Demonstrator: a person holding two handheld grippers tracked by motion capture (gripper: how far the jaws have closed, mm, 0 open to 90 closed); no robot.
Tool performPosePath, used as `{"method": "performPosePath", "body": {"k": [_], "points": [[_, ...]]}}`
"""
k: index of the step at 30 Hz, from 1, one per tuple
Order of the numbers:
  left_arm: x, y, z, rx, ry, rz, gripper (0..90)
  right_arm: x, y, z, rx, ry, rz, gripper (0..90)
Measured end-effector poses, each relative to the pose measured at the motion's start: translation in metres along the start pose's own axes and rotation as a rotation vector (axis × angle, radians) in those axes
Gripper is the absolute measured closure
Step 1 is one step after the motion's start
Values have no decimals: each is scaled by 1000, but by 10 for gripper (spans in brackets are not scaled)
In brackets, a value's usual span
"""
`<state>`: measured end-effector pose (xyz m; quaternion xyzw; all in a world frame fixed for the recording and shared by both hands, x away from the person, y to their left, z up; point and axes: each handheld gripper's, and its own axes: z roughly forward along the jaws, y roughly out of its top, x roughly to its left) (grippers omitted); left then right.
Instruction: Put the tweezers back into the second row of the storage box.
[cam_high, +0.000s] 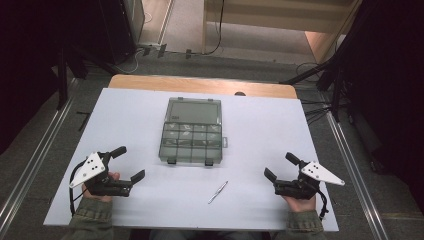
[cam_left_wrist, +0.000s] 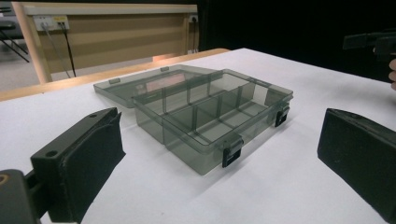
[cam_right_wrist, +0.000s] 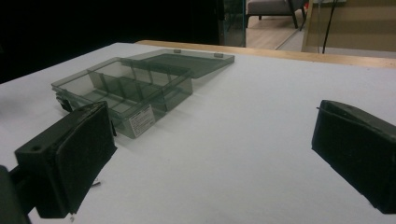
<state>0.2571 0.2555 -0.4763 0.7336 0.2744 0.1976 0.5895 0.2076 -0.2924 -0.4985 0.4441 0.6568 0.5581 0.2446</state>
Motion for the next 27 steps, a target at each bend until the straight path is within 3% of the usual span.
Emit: {"method": "performPosePath", "body": {"k": [10, 27], "points": [[0, 0, 4, 9, -3, 5, 0, 4, -2, 4, 36, 4, -21, 0], [0, 0, 4, 1, -17, -3, 0, 16, 1, 12, 85, 72, -63, 3]]}}
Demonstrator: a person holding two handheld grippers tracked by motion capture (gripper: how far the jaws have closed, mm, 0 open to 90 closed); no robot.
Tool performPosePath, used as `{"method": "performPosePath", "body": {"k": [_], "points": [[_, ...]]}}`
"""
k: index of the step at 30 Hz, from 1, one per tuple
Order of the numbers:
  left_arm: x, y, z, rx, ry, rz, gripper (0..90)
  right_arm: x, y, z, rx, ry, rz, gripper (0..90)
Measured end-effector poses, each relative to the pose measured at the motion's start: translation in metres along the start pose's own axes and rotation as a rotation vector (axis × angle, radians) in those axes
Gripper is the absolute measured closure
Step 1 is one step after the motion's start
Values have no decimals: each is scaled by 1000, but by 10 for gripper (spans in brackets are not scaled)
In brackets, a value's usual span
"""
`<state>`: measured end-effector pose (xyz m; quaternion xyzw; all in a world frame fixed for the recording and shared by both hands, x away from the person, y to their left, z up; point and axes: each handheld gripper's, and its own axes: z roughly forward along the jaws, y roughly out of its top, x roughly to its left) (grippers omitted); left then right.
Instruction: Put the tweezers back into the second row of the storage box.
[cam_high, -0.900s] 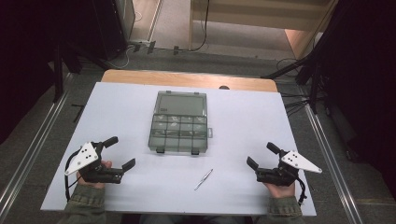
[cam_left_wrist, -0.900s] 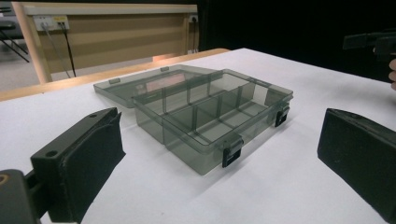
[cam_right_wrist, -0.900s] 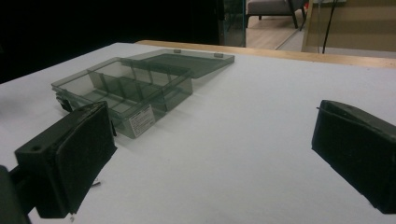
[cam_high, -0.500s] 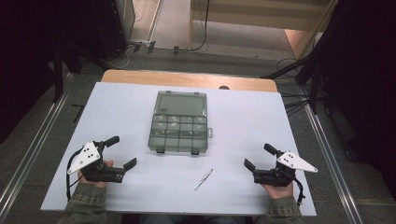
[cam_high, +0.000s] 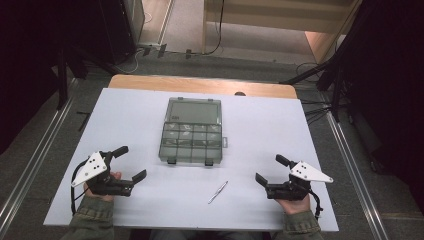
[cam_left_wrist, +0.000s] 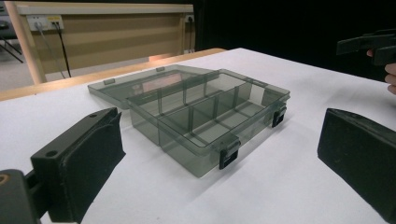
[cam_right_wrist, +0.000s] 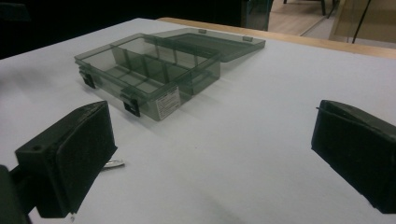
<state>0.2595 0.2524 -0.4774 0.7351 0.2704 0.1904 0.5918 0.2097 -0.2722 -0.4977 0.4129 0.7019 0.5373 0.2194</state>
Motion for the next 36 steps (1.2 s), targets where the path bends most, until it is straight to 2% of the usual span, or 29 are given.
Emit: {"method": "performPosePath", "body": {"k": [9, 13, 15, 18, 21, 26, 29, 30, 33, 36], "points": [[0, -1, 2, 7, -8, -2, 0, 4, 6, 7, 45, 32, -32, 3], [0, -1, 2, 5, -8, -4, 0, 9, 10, 14, 86, 52, -62, 2], [0, -1, 2, 5, -10, -7, 0, 10, 11, 15, 97, 56, -66, 2], [0, -1, 2, 4, -19, -4, 0, 12, 15, 20, 107, 102, -41, 2], [-1, -1, 3, 2, -25, -3, 0, 14, 18, 22, 126, 106, -52, 2], [-1, -1, 3, 2, -30, -2, 0, 20, 24, 32, 181, 121, -104, 2], [-2, -1, 3, 5, -30, -2, 0, 22, 26, 36, 207, 130, -117, 2], [-2, -1, 3, 6, -29, -1, 0, 25, 28, 41, 239, 134, -145, 2], [-2, -1, 3, 8, -28, -1, 0, 27, 30, 45, 261, 140, -156, 2], [-2, -1, 4, 9, -28, 0, 0, 31, 33, 54, 302, 173, -182, 3]]}}
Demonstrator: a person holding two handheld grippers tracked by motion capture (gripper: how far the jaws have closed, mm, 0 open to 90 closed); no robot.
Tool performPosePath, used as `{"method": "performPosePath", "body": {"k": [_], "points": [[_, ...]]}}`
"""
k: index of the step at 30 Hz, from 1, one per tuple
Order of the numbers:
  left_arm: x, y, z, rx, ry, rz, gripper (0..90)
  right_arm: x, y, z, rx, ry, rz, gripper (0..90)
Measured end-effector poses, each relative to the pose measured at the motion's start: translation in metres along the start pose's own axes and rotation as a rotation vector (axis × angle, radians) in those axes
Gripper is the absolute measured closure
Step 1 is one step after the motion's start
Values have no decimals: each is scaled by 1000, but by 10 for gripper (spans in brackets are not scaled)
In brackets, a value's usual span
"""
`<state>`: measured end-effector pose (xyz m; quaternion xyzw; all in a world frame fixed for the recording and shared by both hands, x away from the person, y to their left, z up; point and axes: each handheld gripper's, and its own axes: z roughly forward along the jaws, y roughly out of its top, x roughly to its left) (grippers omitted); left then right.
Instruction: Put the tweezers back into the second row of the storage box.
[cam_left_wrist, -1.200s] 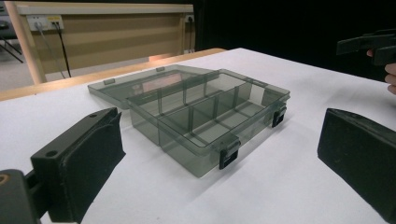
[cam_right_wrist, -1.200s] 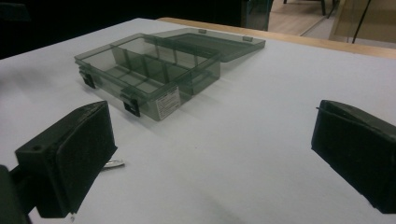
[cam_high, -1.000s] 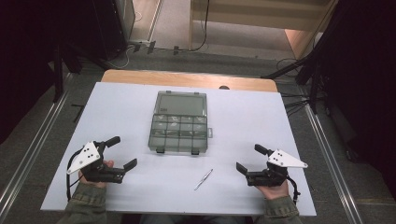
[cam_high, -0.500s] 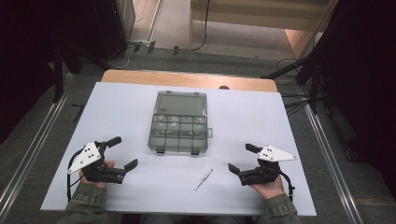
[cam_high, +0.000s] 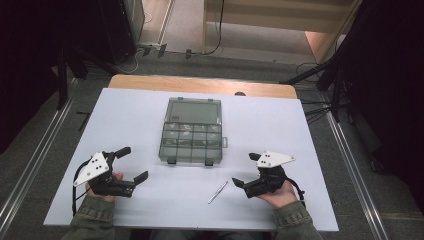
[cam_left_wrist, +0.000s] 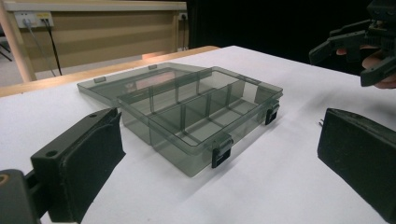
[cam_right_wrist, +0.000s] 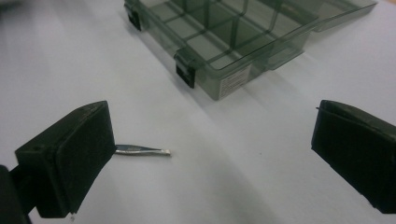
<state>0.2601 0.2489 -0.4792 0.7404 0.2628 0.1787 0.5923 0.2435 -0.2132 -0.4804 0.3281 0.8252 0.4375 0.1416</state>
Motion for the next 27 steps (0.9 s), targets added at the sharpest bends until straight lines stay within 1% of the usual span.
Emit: {"method": "performPosePath", "body": {"k": [1, 2, 5, 7, 8, 10, 13, 14, 19, 22, 23, 24, 25, 27], "points": [[0, 0, 0, 0, 0, 0, 0, 1, 1, 2, 16, 7, -9, 2], [0, 0, 0, 1, 1, 2, 0, 1, 1, 2, 16, 7, -9, 2], [0, 0, 0, 3, 2, 0, 0, 4, 5, 8, 45, 21, -41, 2], [0, 0, 1, 6, 1, 1, 0, 6, 8, 10, 60, 27, -54, 2], [0, 0, 1, 6, 0, 3, 0, 8, 11, 12, 72, 42, -64, 3], [0, 0, 0, 9, -1, 6, 0, 9, 12, 13, 80, 48, -70, 3], [0, 0, 0, 9, -1, 5, 0, 12, 19, 15, 129, 71, -120, 17], [0, 0, 0, 9, -1, 4, 0, 13, 21, 16, 138, 77, -133, 24], [0, 0, 0, 8, -1, -1, 0, 15, 30, 20, 192, 118, -180, 24], [0, 0, 0, 8, -2, -3, 0, 16, 31, 24, 229, 131, -199, 24], [0, -1, 0, 9, -3, -4, 0, 16, 31, 24, 229, 131, -199, 24], [0, -1, 1, 10, -4, -5, 0, 17, 32, 27, 248, 136, -206, 24], [0, -1, 1, 11, -5, -4, 0, 17, 32, 27, 248, 136, -206, 24], [0, -1, 1, 12, -6, -2, 0, 17, 32, 30, 266, 144, -218, 25]]}}
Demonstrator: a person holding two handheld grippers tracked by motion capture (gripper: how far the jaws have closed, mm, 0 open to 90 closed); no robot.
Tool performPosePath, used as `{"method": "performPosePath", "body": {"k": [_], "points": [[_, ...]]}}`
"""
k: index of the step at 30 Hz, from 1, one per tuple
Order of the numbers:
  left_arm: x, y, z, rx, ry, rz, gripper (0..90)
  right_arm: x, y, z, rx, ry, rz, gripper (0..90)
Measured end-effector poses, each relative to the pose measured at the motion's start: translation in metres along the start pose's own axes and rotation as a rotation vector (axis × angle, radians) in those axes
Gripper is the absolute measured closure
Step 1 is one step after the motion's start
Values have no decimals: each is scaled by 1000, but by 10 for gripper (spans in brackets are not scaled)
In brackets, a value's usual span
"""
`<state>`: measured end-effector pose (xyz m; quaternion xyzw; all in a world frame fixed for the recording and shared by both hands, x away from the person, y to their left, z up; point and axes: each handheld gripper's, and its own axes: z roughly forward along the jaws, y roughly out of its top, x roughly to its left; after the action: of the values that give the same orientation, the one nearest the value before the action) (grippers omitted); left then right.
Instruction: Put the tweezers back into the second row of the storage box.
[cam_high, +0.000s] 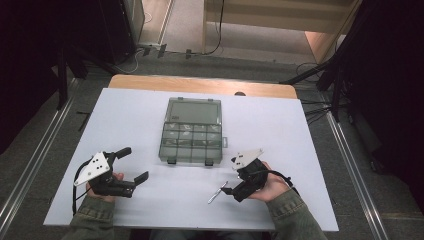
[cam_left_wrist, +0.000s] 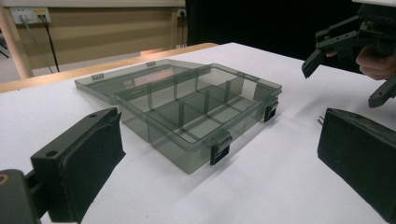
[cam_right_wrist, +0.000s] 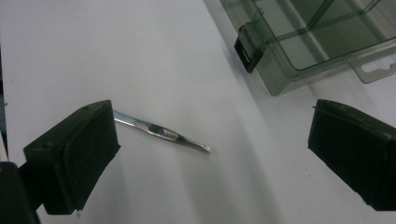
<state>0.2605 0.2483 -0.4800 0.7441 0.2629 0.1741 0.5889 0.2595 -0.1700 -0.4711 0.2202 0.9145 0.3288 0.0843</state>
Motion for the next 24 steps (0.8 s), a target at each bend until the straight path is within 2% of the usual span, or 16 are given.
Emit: {"method": "performPosePath", "body": {"k": [13, 17, 21, 24], "points": [[0, 0, 0, 1, -3, -1, 0, 9, 15, 23, 145, 69, -112, 45], [0, 0, 0, 1, -3, 0, 0, 12, 20, 33, 242, 100, -137, 56], [0, 0, 0, 2, -3, 0, 0, 12, 22, 38, 272, 108, -161, 70], [1, 0, 0, 5, -4, 0, 0, 12, 25, 41, 306, 118, -190, 141]]}}
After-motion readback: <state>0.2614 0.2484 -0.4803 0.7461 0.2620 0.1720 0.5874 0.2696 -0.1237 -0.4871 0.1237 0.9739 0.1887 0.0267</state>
